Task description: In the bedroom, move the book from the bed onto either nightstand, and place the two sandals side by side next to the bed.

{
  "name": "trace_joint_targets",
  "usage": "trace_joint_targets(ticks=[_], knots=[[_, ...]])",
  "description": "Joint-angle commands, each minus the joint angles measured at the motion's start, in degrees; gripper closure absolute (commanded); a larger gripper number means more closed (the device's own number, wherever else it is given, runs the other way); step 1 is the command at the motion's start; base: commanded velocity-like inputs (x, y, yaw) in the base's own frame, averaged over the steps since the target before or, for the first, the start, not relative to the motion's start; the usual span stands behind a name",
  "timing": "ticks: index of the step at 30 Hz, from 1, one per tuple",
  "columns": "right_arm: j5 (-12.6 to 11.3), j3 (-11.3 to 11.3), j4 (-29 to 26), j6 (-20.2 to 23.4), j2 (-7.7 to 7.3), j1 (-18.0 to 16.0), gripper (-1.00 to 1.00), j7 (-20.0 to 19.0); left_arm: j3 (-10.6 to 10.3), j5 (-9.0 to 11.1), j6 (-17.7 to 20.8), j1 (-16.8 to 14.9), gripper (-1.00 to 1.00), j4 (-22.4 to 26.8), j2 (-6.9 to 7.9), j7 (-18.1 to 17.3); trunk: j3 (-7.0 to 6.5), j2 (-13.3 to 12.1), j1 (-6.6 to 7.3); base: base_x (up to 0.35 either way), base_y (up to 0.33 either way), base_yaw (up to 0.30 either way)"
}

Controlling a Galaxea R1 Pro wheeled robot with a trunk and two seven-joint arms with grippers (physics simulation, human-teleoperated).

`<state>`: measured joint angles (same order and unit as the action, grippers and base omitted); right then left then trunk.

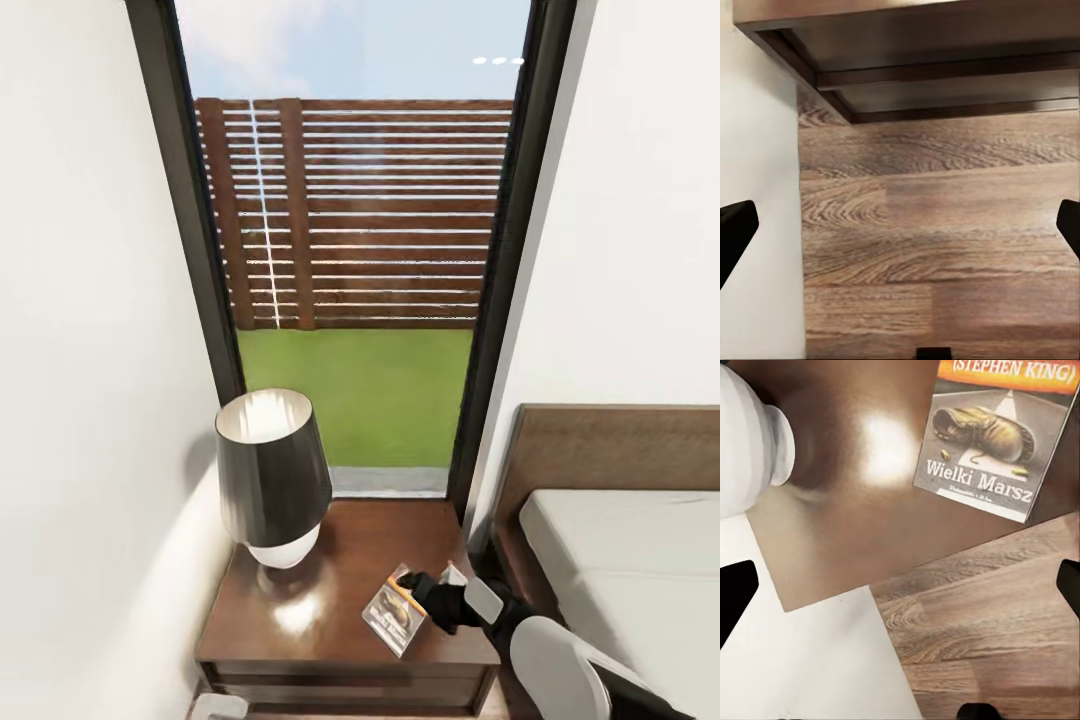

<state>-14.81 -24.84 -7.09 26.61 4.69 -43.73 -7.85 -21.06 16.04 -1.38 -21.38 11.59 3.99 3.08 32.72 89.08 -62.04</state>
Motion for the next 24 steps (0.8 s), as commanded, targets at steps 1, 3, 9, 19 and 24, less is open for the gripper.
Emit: trace_joint_targets(ticks=[1,3,9,19,24], knots=[[-0.33,0.19,-0.10,-0.33,-0.01,0.73,-1.00,0.15,-0.50,0.48,-0.90,0.00,-1.00,-0.86,0.03,0.25,-0.13,-0.39,0.23,0.000,0.000,0.000],[-0.13,0.20,-0.07,-0.86,-0.01,1.44,-1.00,0.21,-0.49,0.48,-1.53,0.04,-1.00,-1.63,0.03,0.25,-0.49,-1.19,0.67,0.000,0.000,0.000],[2.14,0.62,0.02,-3.12,0.04,5.99,-1.00,0.55,-0.44,0.48,-3.93,0.76,-1.00,-4.27,0.13,0.26,-1.57,-3.60,1.99,0.000,0.000,0.000],[6.45,0.78,0.37,-10.77,-0.33,13.22,-1.00,0.64,-0.39,0.57,-6.50,4.31,-1.00,-5.22,0.18,0.26,-3.37,-7.61,4.19,0.000,0.000,0.000],[6.93,0.82,0.45,-11.99,-0.48,15.79,-1.00,0.68,-0.37,0.62,-6.85,5.42,-1.00,-5.30,0.15,0.26,-4.26,-9.61,5.28,0.000,0.000,0.000]])
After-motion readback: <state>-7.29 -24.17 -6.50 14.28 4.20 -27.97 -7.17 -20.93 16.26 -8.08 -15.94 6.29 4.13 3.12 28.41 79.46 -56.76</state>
